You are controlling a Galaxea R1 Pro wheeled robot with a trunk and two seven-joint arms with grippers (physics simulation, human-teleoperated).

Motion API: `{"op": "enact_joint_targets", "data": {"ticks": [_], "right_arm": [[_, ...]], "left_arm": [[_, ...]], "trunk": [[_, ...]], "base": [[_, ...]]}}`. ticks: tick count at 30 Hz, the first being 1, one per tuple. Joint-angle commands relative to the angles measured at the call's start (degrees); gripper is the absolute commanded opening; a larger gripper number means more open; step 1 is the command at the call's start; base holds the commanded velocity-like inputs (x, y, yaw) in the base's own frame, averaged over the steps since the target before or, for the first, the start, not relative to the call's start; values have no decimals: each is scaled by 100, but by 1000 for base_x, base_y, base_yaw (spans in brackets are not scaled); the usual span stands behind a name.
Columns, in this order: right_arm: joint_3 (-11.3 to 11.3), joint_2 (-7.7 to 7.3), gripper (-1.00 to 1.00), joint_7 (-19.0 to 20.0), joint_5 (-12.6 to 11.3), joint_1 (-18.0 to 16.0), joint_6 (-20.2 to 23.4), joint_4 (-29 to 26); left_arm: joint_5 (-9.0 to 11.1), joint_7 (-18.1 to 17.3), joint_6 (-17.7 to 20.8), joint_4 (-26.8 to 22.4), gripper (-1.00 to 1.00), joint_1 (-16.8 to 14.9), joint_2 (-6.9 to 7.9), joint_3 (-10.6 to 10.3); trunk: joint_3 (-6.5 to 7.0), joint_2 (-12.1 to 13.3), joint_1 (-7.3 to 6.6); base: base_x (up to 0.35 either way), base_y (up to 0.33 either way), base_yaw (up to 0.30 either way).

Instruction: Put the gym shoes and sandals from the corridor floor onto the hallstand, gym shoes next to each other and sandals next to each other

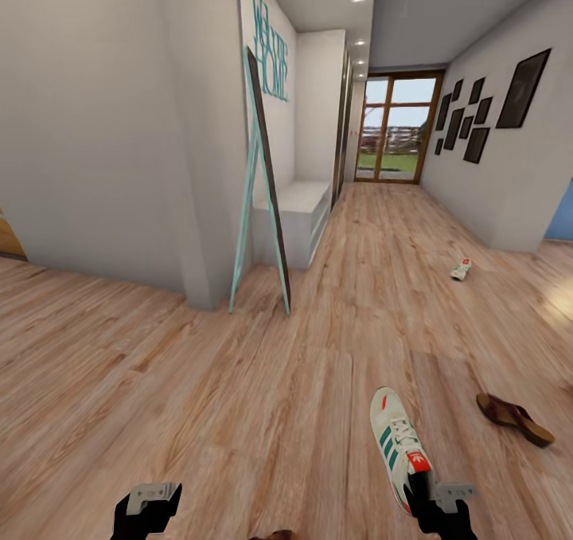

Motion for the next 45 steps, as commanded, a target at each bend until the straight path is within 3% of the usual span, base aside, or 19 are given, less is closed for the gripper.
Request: {"op": "enact_joint_targets", "data": {"ticks": [1, 10, 16, 17, 18, 19, 20, 22, 24, 29, 40, 45], "right_arm": [[-11, 0, -100, 51, -48, -4, -13, 5], [-11, 0, -100, 52, -48, -4, -19, 0], [-32, -173, -100, 66, -18, -1, 359, -1668], [-30, -182, -100, 67, -10, -1, 631, -2061], [-30, -184, -100, 67, -7, -1, 799, -2255], [-28, -189, -100, 83, -6, -4, 1444, -2838], [-28, -191, -100, 93, -7, -9, 1850, -3172], [-25, -193, -100, 104, -11, -34, 2592, -3784], [-22, -193, -100, 108, -17, -67, 3023, -4211], [-30, -201, -100, 140, -32, -112, 3679, -5092], [-12, -204, -100, 153, -23, -118, 3780, -5216], [-9, -203, -100, 156, -13, -117, 3783, -5215]], "left_arm": [[14, -54, -10, 2, 100, -4, -4, 31], [14, -59, -10, 4, 100, -4, 17, 31], [-1028, -222, 65, 4, 100, -48, 79, -25], [-1312, -325, 73, 4, 100, -48, 86, -24], [-1453, -397, 79, 4, 100, -52, 91, -21], [-1859, -700, 106, 7, 100, -67, 100, -17], [-2075, -908, 121, 6, 100, -76, 106, -15], [-2400, -1298, 154, 5, 100, -87, 112, -12], [-2566, -1490, 173, 5, 100, -86, 113, -13], [-2864, -1661, 190, 4, 100, -37, 104, -20], [-2952, -1689, 186, 4, 100, -23, 76, -28], [-3201, -1712, 188, -24, 100, -76, 24, -109]], "trunk": [[-5, -2, 2], [-5, -2, 2], [-5, -2, 2], [-5, -2, 2], [-5, -2, 2], [-5, -2, 2], [-5, -2, 2], [-5, -2, 2], [-5, -2, 2], [-5, -2, 2], [-5, -2, 2], [-5, -2, 2]], "base": [[201, 0, 0], [81, 3, 0], [0, 0, 0], [0, 0, 0], [0, 0, 0], [0, 0, 0], [0, 0, 0], [0, 0, 0], [0, 0, 0], [0, 0, 0], [0, 0, 0], [0, 0, 0]]}}
